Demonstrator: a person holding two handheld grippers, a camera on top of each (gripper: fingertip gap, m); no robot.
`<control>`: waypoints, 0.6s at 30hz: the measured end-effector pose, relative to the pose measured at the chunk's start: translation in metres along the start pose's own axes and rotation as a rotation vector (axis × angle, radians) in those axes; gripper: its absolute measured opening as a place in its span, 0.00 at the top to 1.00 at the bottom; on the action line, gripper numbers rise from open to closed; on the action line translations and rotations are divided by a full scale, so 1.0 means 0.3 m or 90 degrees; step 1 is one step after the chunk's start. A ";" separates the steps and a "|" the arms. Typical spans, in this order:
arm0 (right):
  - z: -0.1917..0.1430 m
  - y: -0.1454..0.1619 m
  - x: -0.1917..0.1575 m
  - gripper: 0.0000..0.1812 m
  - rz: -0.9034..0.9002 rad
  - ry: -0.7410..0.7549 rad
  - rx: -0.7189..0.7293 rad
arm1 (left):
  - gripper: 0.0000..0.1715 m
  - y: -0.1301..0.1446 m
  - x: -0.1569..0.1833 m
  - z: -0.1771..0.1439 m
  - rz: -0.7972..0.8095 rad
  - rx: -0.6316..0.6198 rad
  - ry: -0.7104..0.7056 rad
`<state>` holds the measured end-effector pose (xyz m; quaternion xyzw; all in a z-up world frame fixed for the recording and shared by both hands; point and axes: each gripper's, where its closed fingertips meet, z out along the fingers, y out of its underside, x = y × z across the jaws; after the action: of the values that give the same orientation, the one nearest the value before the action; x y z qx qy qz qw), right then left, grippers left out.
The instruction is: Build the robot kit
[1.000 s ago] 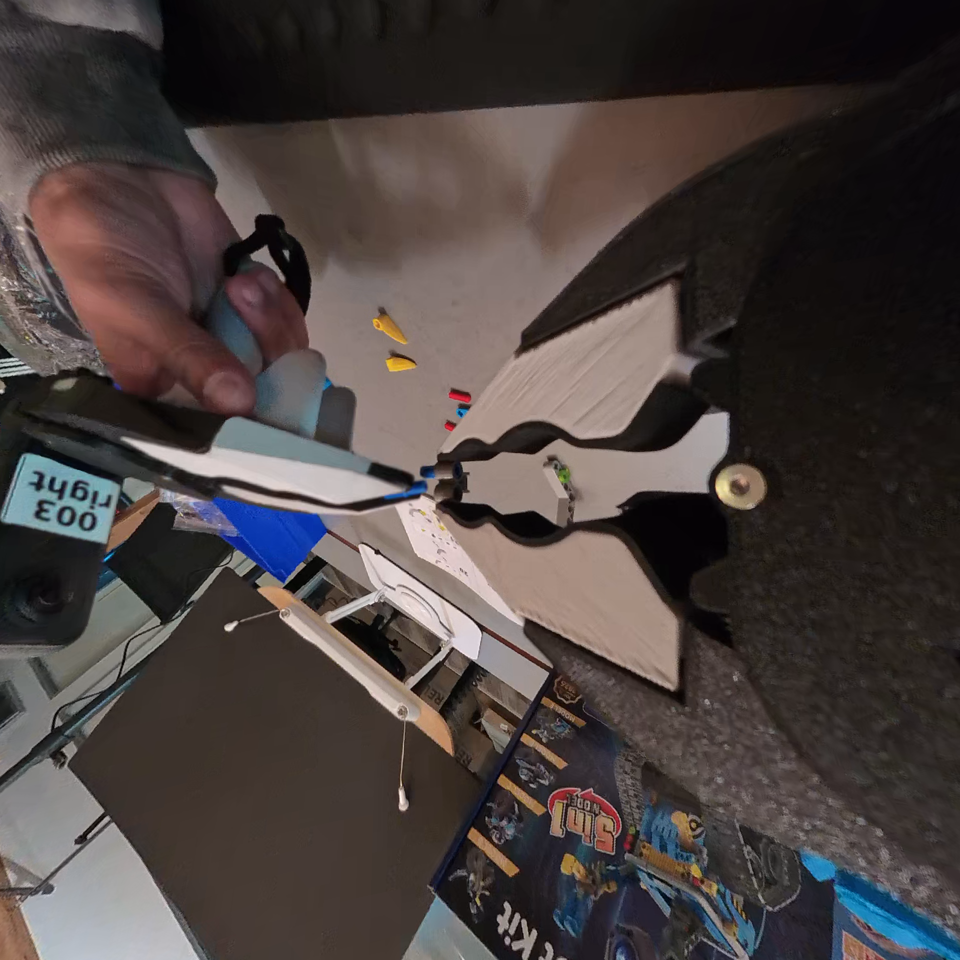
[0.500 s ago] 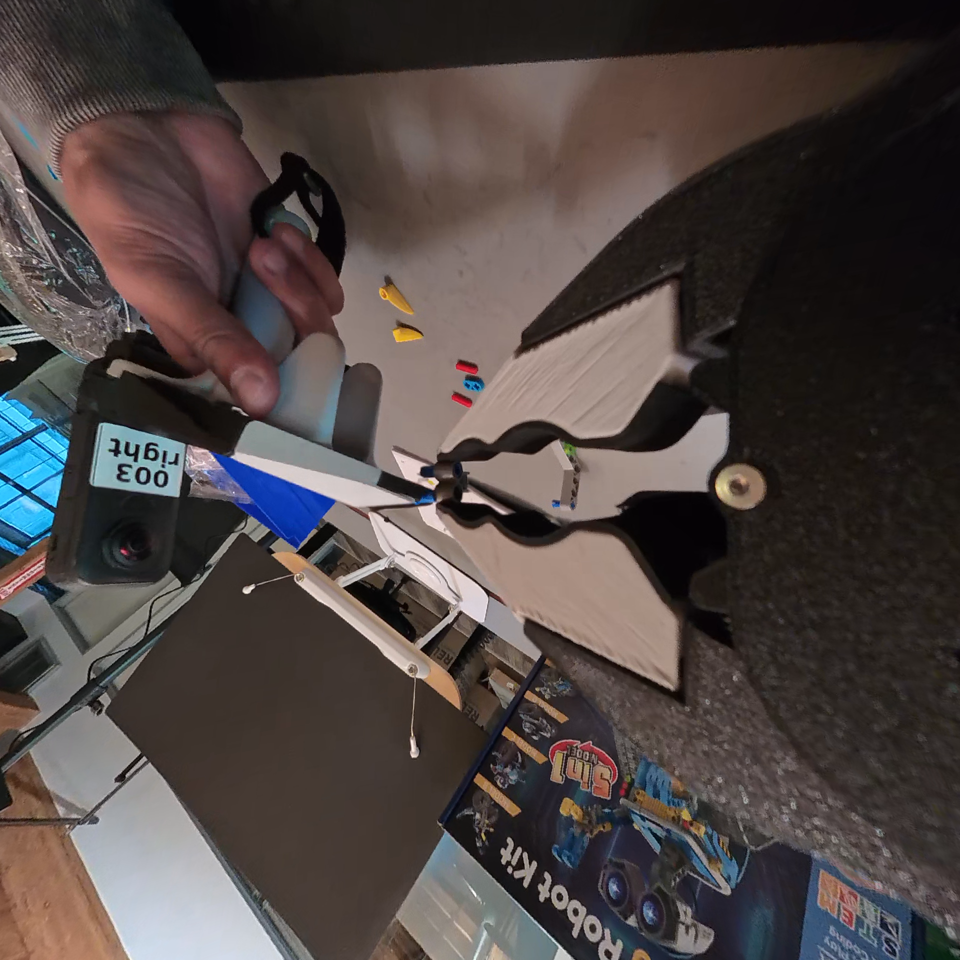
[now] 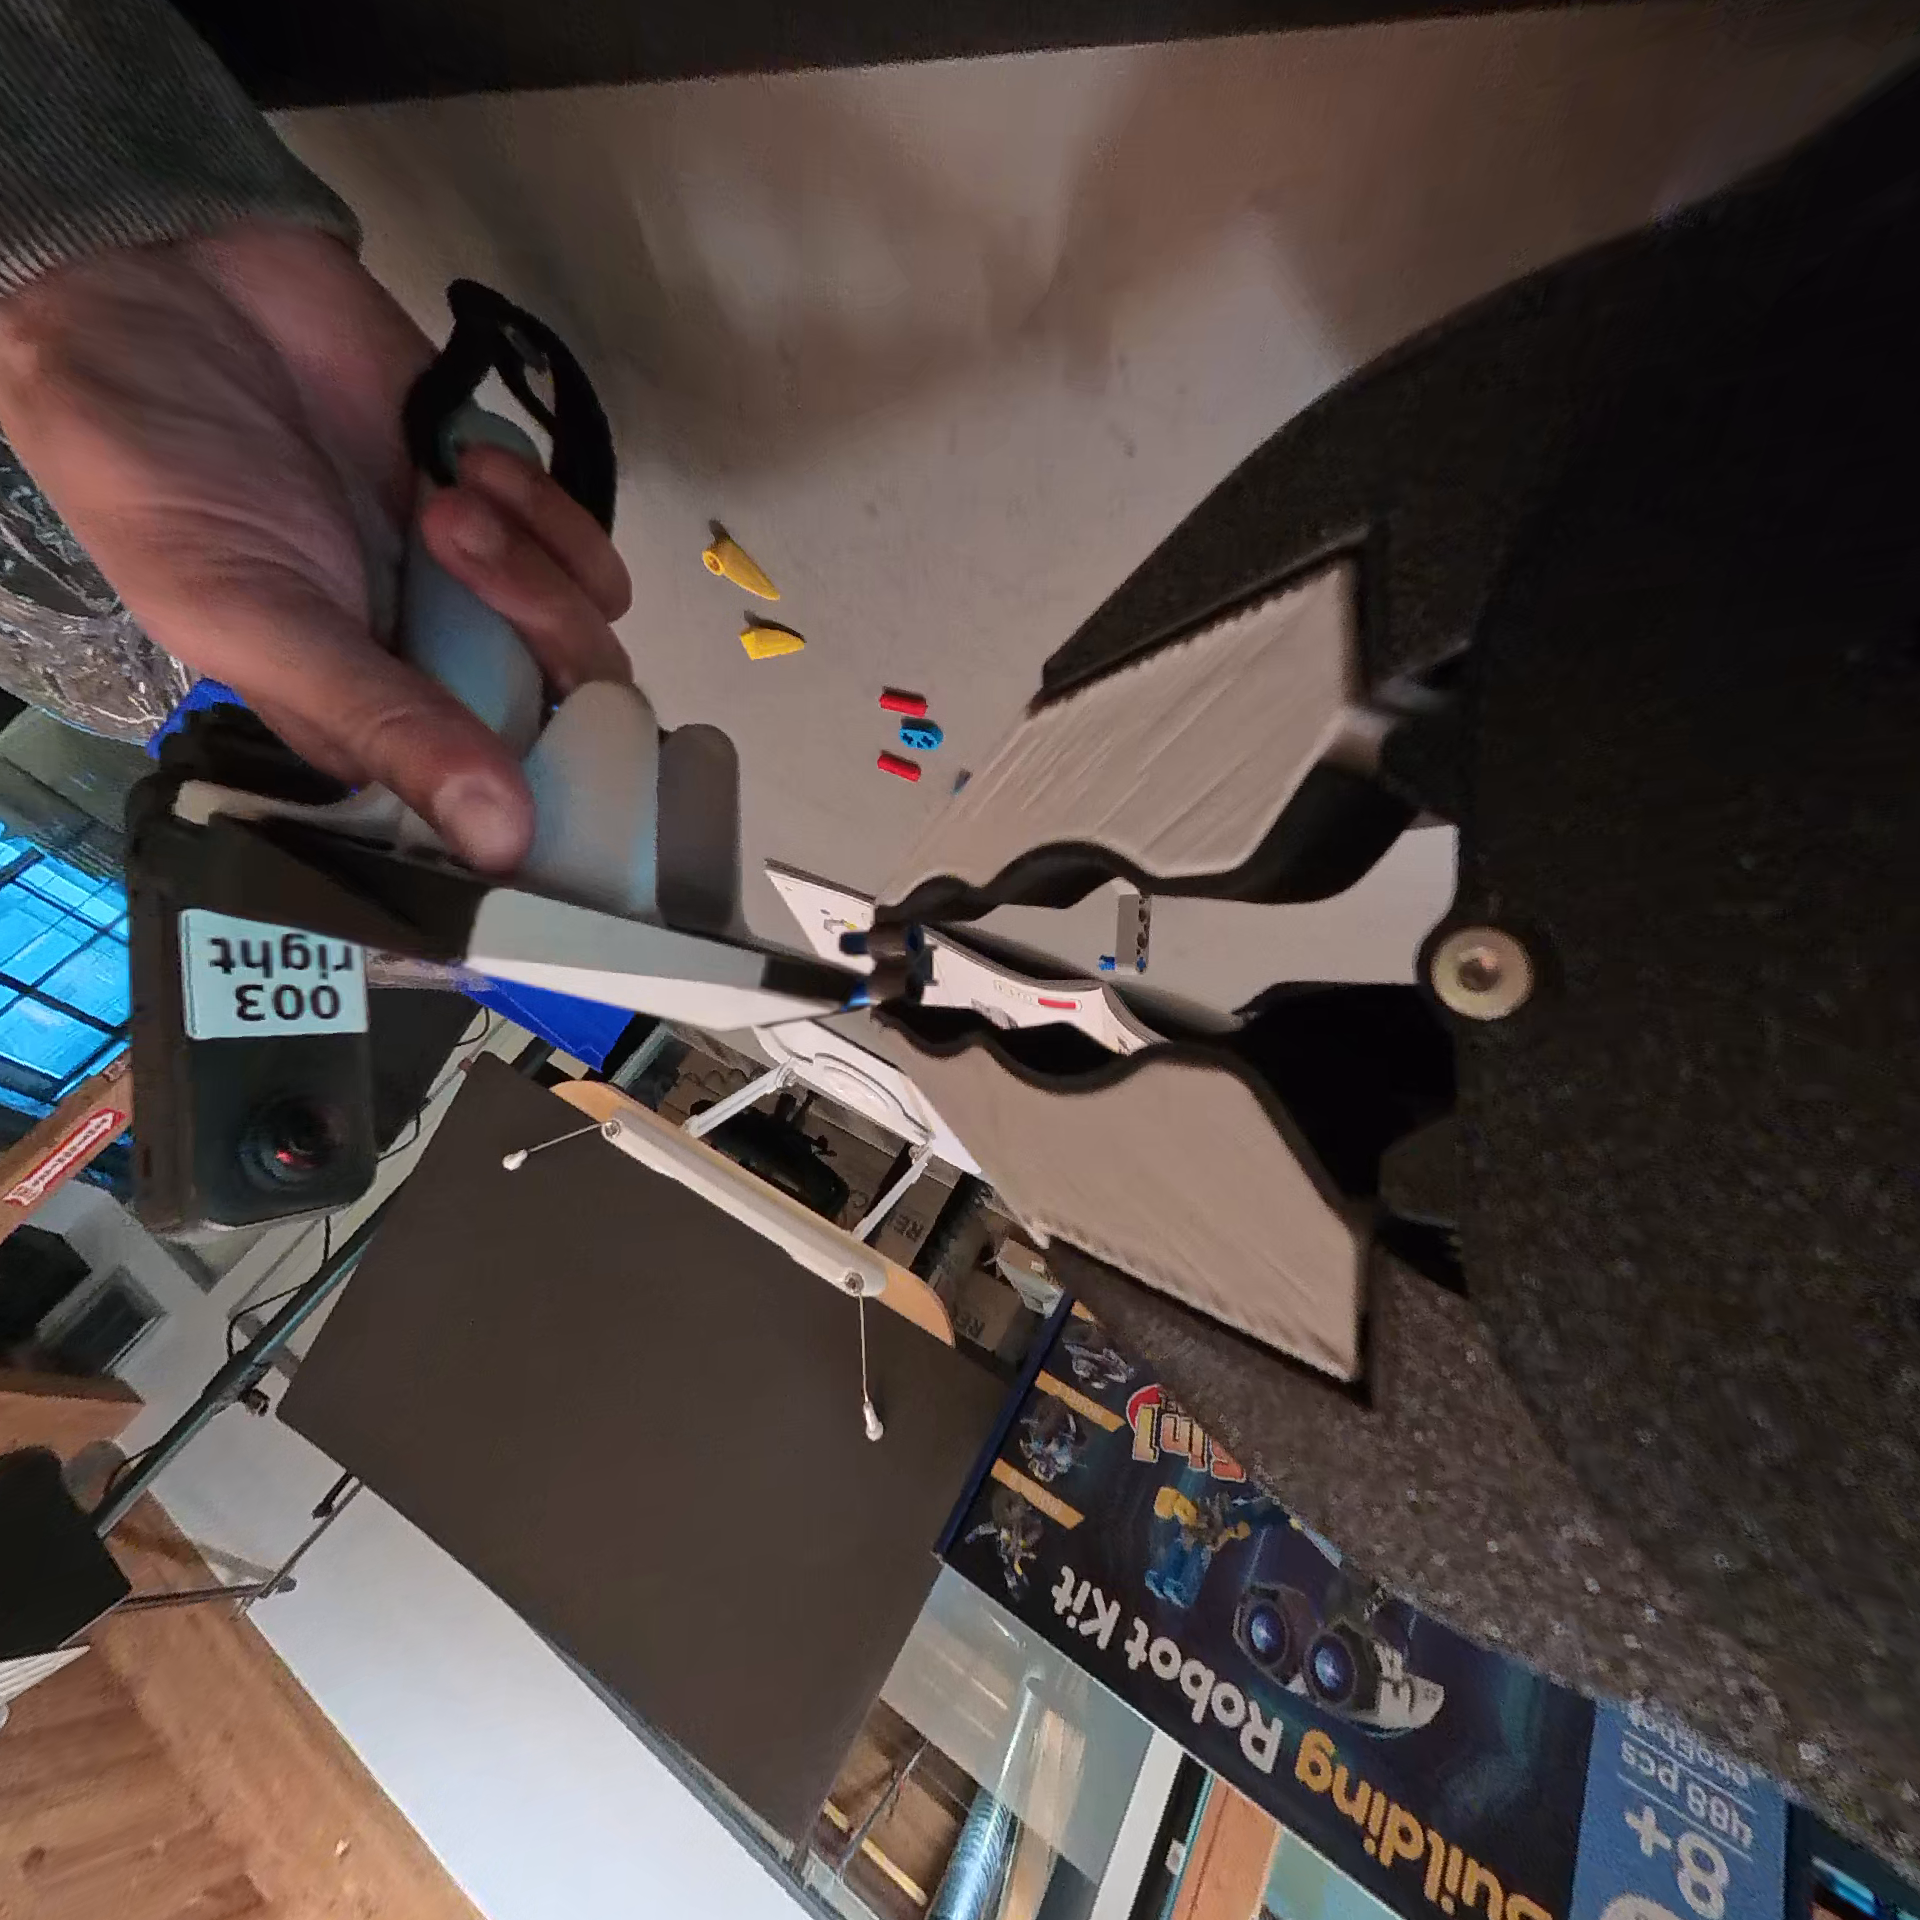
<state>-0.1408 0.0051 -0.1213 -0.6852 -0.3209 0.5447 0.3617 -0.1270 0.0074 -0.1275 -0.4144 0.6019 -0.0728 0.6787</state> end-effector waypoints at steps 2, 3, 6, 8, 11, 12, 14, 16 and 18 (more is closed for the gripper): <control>0.000 -0.001 -0.010 0.98 0.003 -0.016 0.005 | 0.91 -0.003 0.001 0.000 0.001 0.004 0.000; -0.001 -0.002 -0.011 0.98 0.007 -0.020 0.006 | 0.92 -0.004 0.000 0.000 0.000 0.005 0.000; -0.002 0.002 -0.014 0.98 0.024 -0.037 0.005 | 0.91 -0.006 0.002 -0.001 0.014 0.006 -0.005; -0.003 -0.001 -0.024 0.99 0.047 -0.063 0.015 | 0.91 -0.014 -0.002 -0.005 0.034 0.010 -0.019; -0.001 -0.002 -0.024 0.98 0.082 -0.084 0.026 | 0.92 -0.013 -0.006 -0.006 0.065 0.004 -0.039; -0.001 -0.003 -0.027 0.98 0.091 -0.091 0.029 | 0.92 -0.016 -0.008 -0.007 0.075 0.005 -0.045; 0.000 -0.009 -0.035 0.98 0.112 -0.111 0.038 | 0.92 -0.022 -0.011 -0.010 0.094 0.004 -0.060; 0.002 -0.006 -0.029 0.98 0.093 -0.093 0.035 | 0.92 -0.016 -0.009 -0.009 0.113 -0.007 -0.067; 0.004 0.001 -0.023 0.99 0.019 -0.042 0.011 | 0.92 -0.013 -0.004 -0.008 0.116 -0.010 -0.064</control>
<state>-0.1433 -0.0007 -0.1180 -0.6682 -0.3180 0.5751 0.3487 -0.1279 0.0045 -0.1238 -0.3665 0.6030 0.0148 0.7084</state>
